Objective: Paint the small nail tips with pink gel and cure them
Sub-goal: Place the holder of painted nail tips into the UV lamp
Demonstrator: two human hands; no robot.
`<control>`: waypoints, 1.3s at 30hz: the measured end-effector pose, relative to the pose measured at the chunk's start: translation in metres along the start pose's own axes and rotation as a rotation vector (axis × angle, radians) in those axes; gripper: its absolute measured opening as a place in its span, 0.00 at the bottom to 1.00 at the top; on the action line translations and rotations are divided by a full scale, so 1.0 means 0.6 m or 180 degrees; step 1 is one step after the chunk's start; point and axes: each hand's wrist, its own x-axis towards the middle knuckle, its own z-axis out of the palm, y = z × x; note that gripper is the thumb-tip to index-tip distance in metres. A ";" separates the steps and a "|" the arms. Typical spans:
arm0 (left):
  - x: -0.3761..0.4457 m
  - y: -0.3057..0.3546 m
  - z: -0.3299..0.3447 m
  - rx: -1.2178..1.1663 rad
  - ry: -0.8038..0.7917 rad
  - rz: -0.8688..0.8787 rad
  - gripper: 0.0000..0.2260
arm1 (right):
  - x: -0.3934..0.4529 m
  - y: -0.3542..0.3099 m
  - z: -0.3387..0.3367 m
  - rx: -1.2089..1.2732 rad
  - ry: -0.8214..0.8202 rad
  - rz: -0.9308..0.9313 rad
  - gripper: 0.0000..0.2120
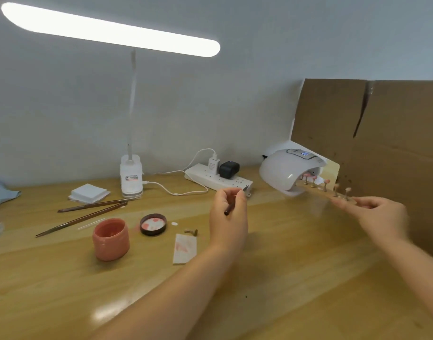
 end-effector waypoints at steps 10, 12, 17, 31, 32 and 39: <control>0.034 -0.059 0.038 0.0333 -0.0053 0.0365 0.05 | 0.121 0.032 0.063 -0.0668 0.0445 0.0241 0.25; 0.036 -0.061 0.034 0.0307 0.0042 0.0346 0.05 | 0.135 0.032 0.082 -0.0678 0.0559 0.0198 0.22; 0.040 -0.059 0.037 0.0336 0.0018 0.0397 0.04 | 0.168 0.039 0.128 -0.0590 0.0539 0.0283 0.20; 0.040 -0.071 0.039 0.0481 0.0035 0.0501 0.05 | 0.246 0.057 0.220 -0.0909 -0.0226 0.0913 0.18; 0.041 -0.072 0.039 0.0491 0.0038 0.0498 0.05 | 0.251 0.059 0.227 -0.0929 -0.0322 0.0895 0.14; 0.041 -0.073 0.039 0.0497 0.0082 0.0429 0.05 | 0.238 0.051 0.211 -0.1153 -0.0642 0.0117 0.05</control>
